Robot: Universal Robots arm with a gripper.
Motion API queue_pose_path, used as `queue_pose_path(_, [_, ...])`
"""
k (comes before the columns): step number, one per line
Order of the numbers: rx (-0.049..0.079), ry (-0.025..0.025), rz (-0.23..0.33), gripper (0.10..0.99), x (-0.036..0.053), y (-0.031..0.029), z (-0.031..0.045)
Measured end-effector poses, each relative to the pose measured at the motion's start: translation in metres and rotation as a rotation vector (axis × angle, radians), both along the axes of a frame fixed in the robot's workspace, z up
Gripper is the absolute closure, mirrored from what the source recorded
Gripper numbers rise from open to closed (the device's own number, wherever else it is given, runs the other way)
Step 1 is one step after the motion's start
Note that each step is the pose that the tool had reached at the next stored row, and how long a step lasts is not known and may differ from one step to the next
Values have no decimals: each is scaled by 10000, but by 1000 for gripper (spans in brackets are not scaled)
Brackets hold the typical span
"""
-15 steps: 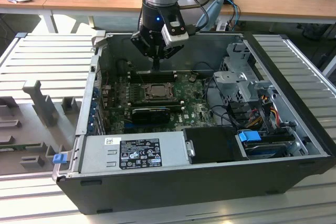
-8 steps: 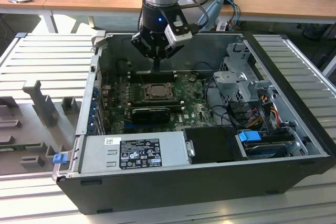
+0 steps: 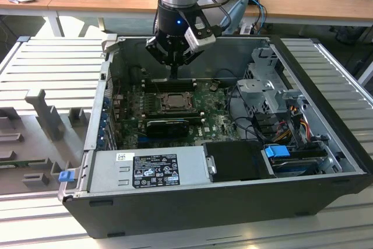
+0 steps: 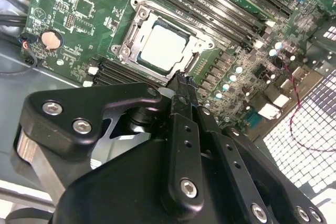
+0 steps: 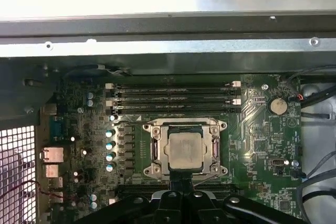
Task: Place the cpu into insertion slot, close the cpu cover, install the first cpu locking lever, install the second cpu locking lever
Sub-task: 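Install the first cpu locking lever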
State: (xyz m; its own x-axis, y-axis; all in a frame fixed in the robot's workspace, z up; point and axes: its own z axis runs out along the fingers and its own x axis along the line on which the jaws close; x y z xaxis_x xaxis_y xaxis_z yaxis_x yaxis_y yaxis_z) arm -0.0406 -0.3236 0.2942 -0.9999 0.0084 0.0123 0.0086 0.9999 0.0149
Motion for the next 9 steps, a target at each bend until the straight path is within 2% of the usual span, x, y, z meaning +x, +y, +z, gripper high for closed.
queue_pose_path(1, [2, -5, 67, 980, -1, -2, 0])
queue_pose_path(3, [29, -54, 163, 980, -24, -8, 0])
queue_pose_path(5, [153, -81, 165, 980, -59, -11, -1])
queue_pose_path(7, [371, -89, 166, 980, -90, -14, -3])
queue_pose_path(8, [716, -93, 166, 980, -104, -15, -3])
queue_pose_path(9, [923, -94, 164, 980, -111, -15, -3])
